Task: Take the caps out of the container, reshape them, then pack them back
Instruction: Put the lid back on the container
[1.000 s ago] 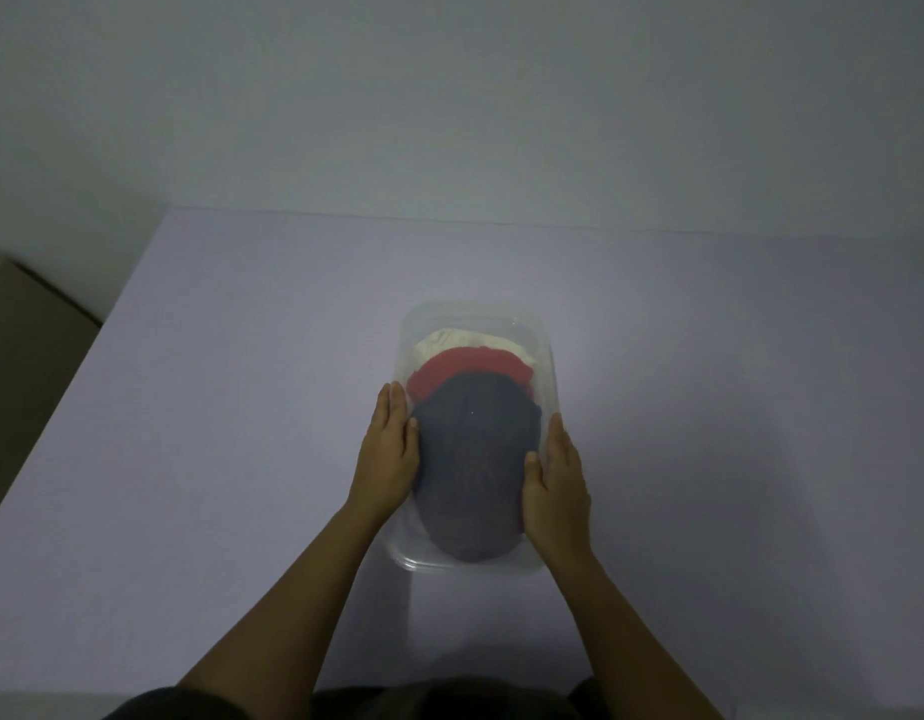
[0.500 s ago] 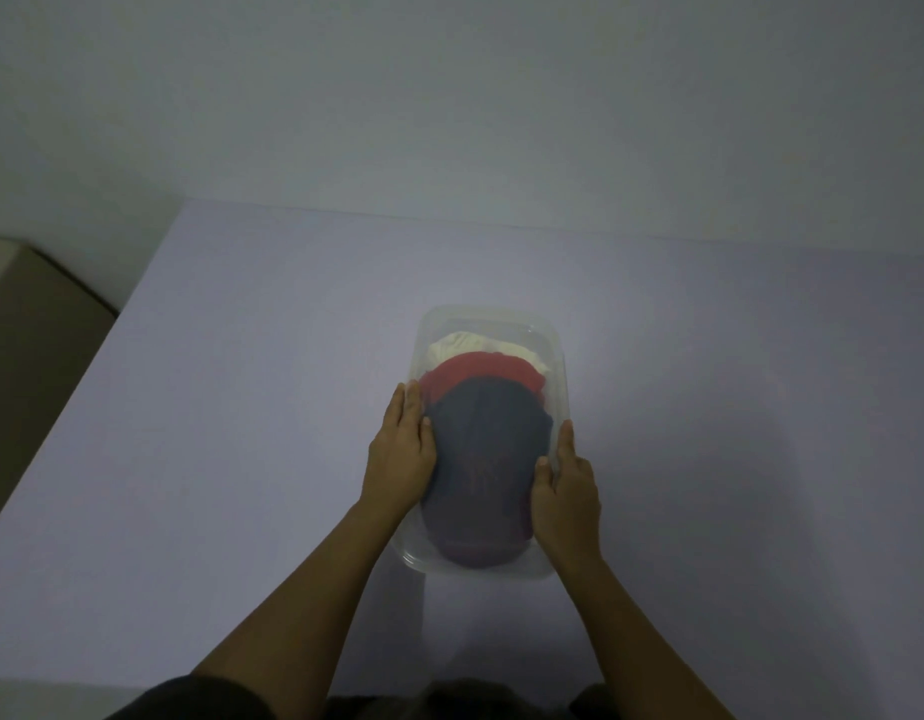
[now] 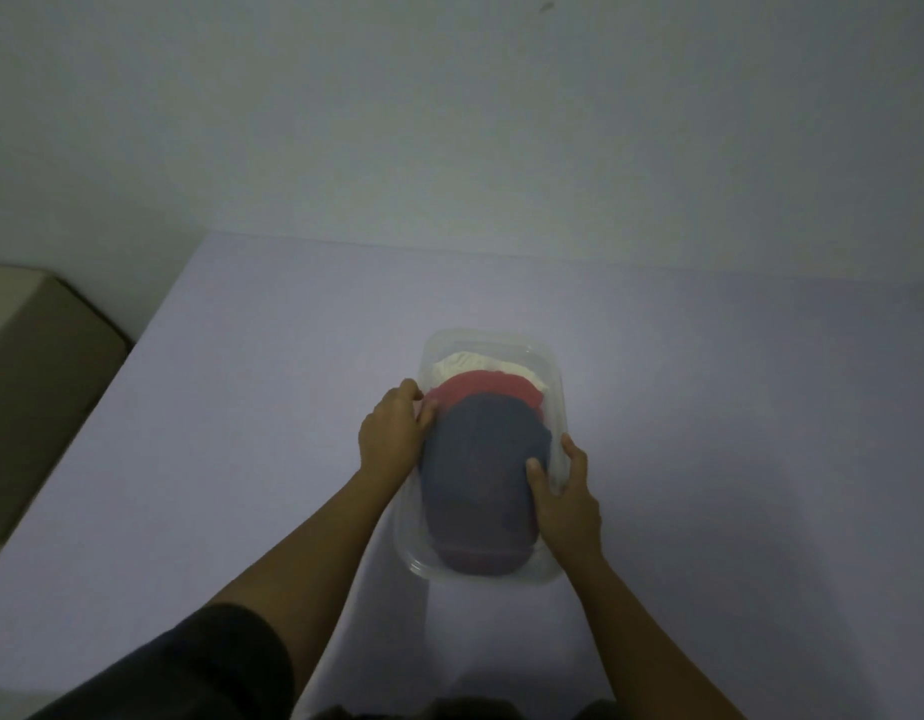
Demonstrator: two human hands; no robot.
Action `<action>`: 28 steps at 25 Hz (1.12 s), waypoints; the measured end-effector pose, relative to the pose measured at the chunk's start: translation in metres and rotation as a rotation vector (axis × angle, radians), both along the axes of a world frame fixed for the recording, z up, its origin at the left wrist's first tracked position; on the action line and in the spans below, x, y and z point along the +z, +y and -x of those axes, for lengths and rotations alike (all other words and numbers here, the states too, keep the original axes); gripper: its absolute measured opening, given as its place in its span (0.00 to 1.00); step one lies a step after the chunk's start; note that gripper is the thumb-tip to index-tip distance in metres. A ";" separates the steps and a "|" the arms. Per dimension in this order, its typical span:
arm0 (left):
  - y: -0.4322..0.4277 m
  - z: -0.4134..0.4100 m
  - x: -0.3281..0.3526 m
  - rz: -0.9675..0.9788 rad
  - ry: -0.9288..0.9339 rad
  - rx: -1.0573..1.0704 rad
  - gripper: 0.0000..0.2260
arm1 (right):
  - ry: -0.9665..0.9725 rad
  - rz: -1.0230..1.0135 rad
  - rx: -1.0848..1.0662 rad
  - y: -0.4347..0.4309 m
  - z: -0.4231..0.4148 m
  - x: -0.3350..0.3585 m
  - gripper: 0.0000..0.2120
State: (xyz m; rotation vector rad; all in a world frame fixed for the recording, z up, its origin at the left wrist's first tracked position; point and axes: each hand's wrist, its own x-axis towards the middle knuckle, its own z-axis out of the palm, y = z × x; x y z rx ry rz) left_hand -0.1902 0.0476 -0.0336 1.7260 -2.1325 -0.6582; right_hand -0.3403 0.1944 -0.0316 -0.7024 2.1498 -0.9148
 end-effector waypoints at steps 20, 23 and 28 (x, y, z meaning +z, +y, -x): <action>0.026 -0.028 0.010 -0.691 0.373 0.214 0.40 | -0.004 -0.051 -0.174 -0.010 -0.003 0.005 0.24; 0.053 -0.015 0.021 -0.760 0.718 0.393 0.38 | -0.060 0.049 -0.320 -0.027 0.008 0.025 0.26; 0.061 0.067 0.049 -0.560 1.067 0.423 0.33 | -0.149 0.200 -0.414 -0.045 0.048 0.054 0.24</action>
